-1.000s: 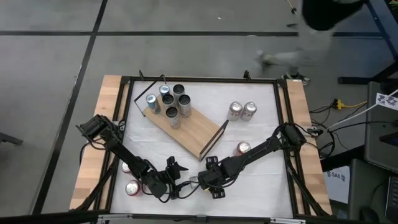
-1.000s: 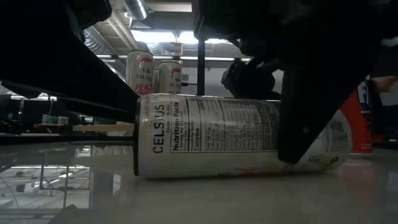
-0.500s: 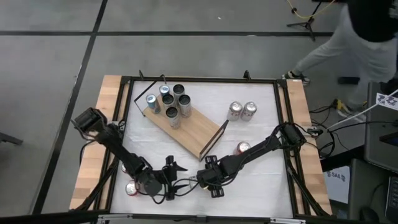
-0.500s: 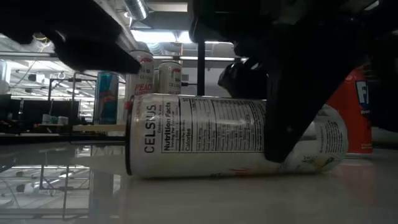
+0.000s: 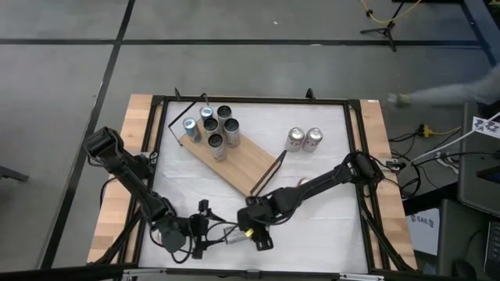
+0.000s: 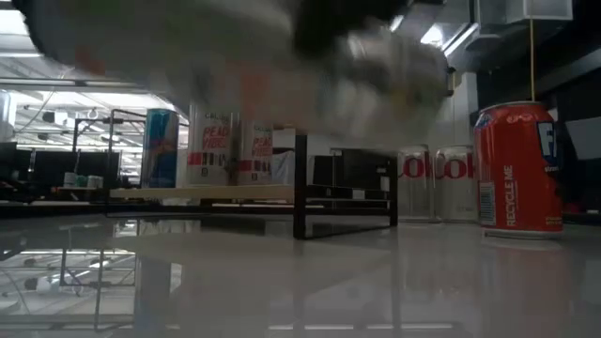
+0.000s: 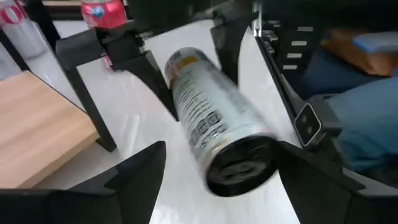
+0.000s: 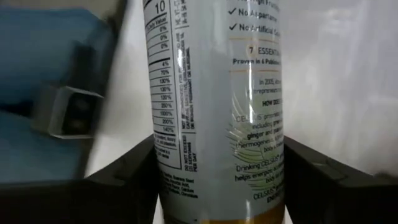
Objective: Place canned beverage on shelf
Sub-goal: Put the white-yellow soda can aligned with the other white-yellow soda can on the shelf
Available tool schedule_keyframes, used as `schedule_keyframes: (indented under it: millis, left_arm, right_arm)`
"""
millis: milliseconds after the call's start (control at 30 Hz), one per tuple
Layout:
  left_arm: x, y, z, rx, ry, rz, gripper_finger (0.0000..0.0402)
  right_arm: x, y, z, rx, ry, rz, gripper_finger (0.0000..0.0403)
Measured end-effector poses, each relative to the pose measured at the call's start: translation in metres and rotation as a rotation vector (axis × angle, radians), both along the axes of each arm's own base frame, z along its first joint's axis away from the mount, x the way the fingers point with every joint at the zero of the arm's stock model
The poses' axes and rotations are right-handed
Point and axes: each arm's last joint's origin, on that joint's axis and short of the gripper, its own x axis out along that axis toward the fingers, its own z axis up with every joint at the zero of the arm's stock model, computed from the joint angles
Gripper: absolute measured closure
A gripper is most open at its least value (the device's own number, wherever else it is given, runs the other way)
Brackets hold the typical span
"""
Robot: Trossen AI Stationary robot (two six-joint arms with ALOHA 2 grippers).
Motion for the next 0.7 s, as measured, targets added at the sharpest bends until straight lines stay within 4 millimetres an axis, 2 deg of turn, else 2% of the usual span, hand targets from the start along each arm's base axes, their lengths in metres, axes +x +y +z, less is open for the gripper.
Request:
schedule_keyframes:
  millis: [200, 400, 700]
  left_arm:
    - [-0.011, -0.005, 0.012, 0.047, -0.069, 0.027, 0.0107]
    - [-0.019, -0.006, 0.023, 0.087, -0.118, 0.03, 0.0107]
    - [-0.02, -0.012, 0.034, 0.138, -0.209, 0.023, 0.0107]
  right_arm:
    - [0.009, -0.005, 0.026, 0.147, -0.013, 0.067, 0.0152]
    - [0.01, -0.009, 0.043, 0.249, 0.016, 0.117, 0.0151]
    - [0.012, -0.016, 0.064, 0.596, 0.164, 0.205, 0.015]
